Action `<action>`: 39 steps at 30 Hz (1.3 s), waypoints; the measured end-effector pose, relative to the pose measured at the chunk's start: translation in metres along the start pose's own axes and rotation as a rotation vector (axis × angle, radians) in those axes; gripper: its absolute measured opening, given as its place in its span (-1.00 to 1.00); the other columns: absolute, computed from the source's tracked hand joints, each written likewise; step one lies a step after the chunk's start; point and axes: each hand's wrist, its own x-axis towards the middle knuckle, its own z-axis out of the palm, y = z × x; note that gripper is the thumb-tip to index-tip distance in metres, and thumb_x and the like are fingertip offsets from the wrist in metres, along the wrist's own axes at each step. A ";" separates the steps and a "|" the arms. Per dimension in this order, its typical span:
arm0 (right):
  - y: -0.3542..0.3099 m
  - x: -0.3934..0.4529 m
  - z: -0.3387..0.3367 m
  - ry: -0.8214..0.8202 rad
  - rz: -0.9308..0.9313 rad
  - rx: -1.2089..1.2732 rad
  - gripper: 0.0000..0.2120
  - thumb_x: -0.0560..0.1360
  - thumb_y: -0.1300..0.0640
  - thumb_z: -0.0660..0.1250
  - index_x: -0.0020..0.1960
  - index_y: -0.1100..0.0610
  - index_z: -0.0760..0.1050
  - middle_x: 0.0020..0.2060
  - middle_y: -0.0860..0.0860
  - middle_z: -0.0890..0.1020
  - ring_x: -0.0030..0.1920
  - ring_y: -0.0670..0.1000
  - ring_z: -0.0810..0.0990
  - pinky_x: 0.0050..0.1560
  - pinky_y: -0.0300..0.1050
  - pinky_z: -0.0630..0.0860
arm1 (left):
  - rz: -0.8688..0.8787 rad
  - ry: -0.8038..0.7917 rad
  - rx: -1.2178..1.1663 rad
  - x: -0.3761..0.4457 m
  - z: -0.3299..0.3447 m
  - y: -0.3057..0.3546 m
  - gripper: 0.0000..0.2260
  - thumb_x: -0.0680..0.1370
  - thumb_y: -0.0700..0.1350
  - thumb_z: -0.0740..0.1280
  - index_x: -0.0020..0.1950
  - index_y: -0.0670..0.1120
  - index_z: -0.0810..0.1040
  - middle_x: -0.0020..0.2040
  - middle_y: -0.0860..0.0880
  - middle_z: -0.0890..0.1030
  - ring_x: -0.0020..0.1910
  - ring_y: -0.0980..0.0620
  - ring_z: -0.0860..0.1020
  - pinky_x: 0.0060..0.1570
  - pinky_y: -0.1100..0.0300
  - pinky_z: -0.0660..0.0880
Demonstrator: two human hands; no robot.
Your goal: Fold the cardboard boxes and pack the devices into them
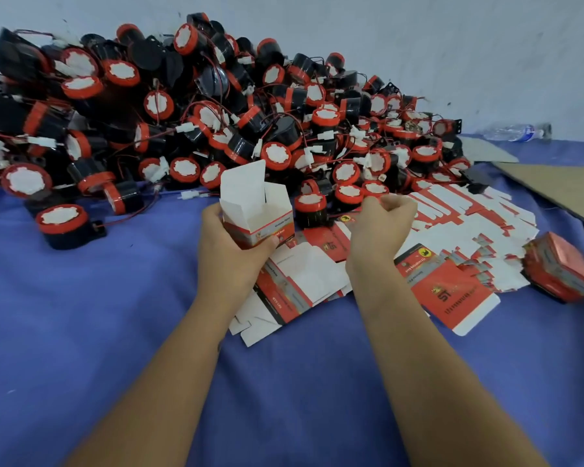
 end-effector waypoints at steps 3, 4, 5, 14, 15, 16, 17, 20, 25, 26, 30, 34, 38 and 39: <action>0.002 -0.003 0.010 -0.195 -0.478 -0.407 -0.71 0.45 0.29 0.30 0.14 0.08 0.42 0.01 -0.02 0.42 0.01 -0.01 0.42 -0.09 -0.20 0.34 | -0.005 0.020 -0.026 0.000 0.000 -0.001 -0.40 0.40 -0.07 0.58 0.22 0.13 0.24 0.08 0.26 0.46 0.07 0.22 0.52 0.03 0.22 0.51; 0.005 -0.001 0.015 -0.297 -0.528 -0.520 -0.63 0.44 0.26 0.33 0.23 0.09 0.42 0.07 0.00 0.41 0.09 0.01 0.41 -0.04 -0.19 0.32 | -0.007 0.023 -0.033 0.000 0.000 -0.001 -0.40 0.40 -0.06 0.58 0.22 0.13 0.24 0.08 0.27 0.46 0.07 0.23 0.52 0.02 0.22 0.51; 0.008 0.000 0.020 -0.405 -0.513 -0.617 -0.53 0.44 0.19 0.36 0.33 0.08 0.39 0.14 0.05 0.40 0.18 0.06 0.38 0.02 -0.16 0.34 | -0.009 0.025 -0.039 0.000 0.000 -0.002 -0.40 0.40 -0.06 0.58 0.23 0.13 0.25 0.08 0.27 0.46 0.07 0.22 0.52 0.01 0.22 0.51; 0.034 0.010 0.036 -0.459 -0.399 -0.954 -0.49 0.48 -0.03 0.36 0.35 0.16 0.36 0.21 0.13 0.51 0.25 0.23 0.38 0.17 0.04 0.35 | 0.038 0.002 0.036 0.002 -0.002 -0.010 -0.39 0.34 -0.05 0.61 0.17 0.17 0.28 0.02 0.34 0.45 -0.02 0.35 0.47 -0.13 0.42 0.36; 0.032 0.009 0.036 -0.414 -0.422 -0.913 -0.55 0.46 -0.01 0.37 0.26 0.17 0.41 0.15 0.12 0.54 0.21 0.21 0.40 0.11 0.01 0.37 | 0.038 -0.003 0.038 0.003 -0.003 -0.009 -0.38 0.34 -0.05 0.61 0.18 0.17 0.27 0.01 0.35 0.44 -0.02 0.34 0.46 -0.13 0.40 0.37; 0.028 0.006 0.036 -0.356 -0.462 -0.866 -0.59 0.45 0.02 0.38 0.22 0.17 0.44 0.12 0.10 0.55 0.19 0.18 0.41 0.05 -0.04 0.35 | 0.036 -0.004 0.035 0.003 -0.003 -0.008 -0.38 0.35 -0.05 0.61 0.19 0.18 0.27 0.01 0.36 0.44 -0.02 0.35 0.46 -0.12 0.38 0.38; 0.024 0.003 0.034 -0.283 -0.523 -0.805 -0.61 0.45 0.04 0.38 0.22 0.16 0.46 0.11 0.07 0.56 0.18 0.16 0.41 0.03 -0.11 0.30 | 0.034 -0.002 0.025 0.003 -0.003 -0.007 -0.38 0.35 -0.04 0.60 0.21 0.19 0.28 0.01 0.38 0.44 -0.02 0.38 0.46 -0.12 0.38 0.38; 0.008 -0.016 0.023 -0.108 -0.769 -0.530 -0.54 0.44 0.09 0.45 0.30 0.14 0.47 0.18 0.03 0.57 0.18 0.06 0.38 0.10 -0.22 0.23 | 0.062 0.013 0.005 0.002 -0.004 -0.002 -0.38 0.37 -0.02 0.59 0.27 0.22 0.30 0.02 0.43 0.44 -0.02 0.54 0.44 -0.14 0.43 0.38; 0.009 -0.054 0.007 -0.177 -1.076 -0.470 -0.46 0.37 0.19 0.45 0.34 0.12 0.49 0.23 0.14 0.47 0.22 0.08 0.36 0.23 -0.10 0.38 | 0.050 -0.079 -0.054 -0.003 -0.004 0.008 -0.36 0.36 -0.03 0.60 0.34 0.18 0.37 0.00 0.49 0.52 -0.01 0.47 0.52 -0.12 0.45 0.49; 0.014 -0.059 0.005 -0.230 -1.108 -0.514 -0.45 0.36 0.22 0.44 0.35 0.13 0.49 0.22 0.15 0.47 0.21 0.08 0.36 0.23 -0.13 0.37 | 0.057 -0.104 -0.059 -0.004 -0.005 0.009 -0.39 0.37 -0.05 0.59 0.29 0.23 0.36 -0.01 0.51 0.52 -0.02 0.43 0.54 -0.16 0.47 0.50; 0.025 -0.060 -0.004 -0.458 -1.082 -0.604 -0.41 0.38 0.28 0.43 0.40 0.18 0.43 0.23 0.12 0.50 0.19 0.03 0.33 0.23 -0.09 0.38 | 0.063 -0.178 -0.048 -0.008 -0.008 0.006 -0.39 0.39 -0.12 0.58 0.28 0.25 0.35 0.00 0.32 0.59 -0.07 0.34 0.58 -0.17 0.45 0.51; 0.023 -0.056 -0.009 -0.615 -0.939 -0.599 -0.41 0.41 0.09 0.46 0.40 0.14 0.37 0.23 0.02 0.51 0.18 -0.01 0.39 0.21 -0.13 0.39 | 0.068 -0.239 -0.018 -0.007 -0.009 0.003 -0.36 0.41 -0.24 0.54 0.30 0.22 0.32 0.07 0.23 0.57 -0.07 0.32 0.58 -0.18 0.43 0.51; 0.025 -0.059 -0.007 -0.666 -0.920 -0.614 -0.45 0.41 0.09 0.47 0.34 0.14 0.40 0.22 0.03 0.54 0.20 0.05 0.47 0.25 -0.11 0.36 | 0.050 -0.250 -0.011 -0.004 -0.008 0.000 -0.33 0.41 -0.30 0.52 0.23 0.29 0.29 0.05 0.21 0.55 -0.12 0.36 0.58 -0.23 0.45 0.49; 0.025 -0.059 -0.006 -0.664 -0.919 -0.624 -0.48 0.41 0.09 0.47 0.32 0.14 0.41 0.21 0.02 0.54 0.20 0.05 0.48 0.23 -0.16 0.32 | 0.041 -0.251 -0.009 -0.003 -0.009 -0.001 -0.32 0.41 -0.32 0.52 0.22 0.29 0.28 0.04 0.21 0.54 -0.14 0.37 0.57 -0.25 0.46 0.49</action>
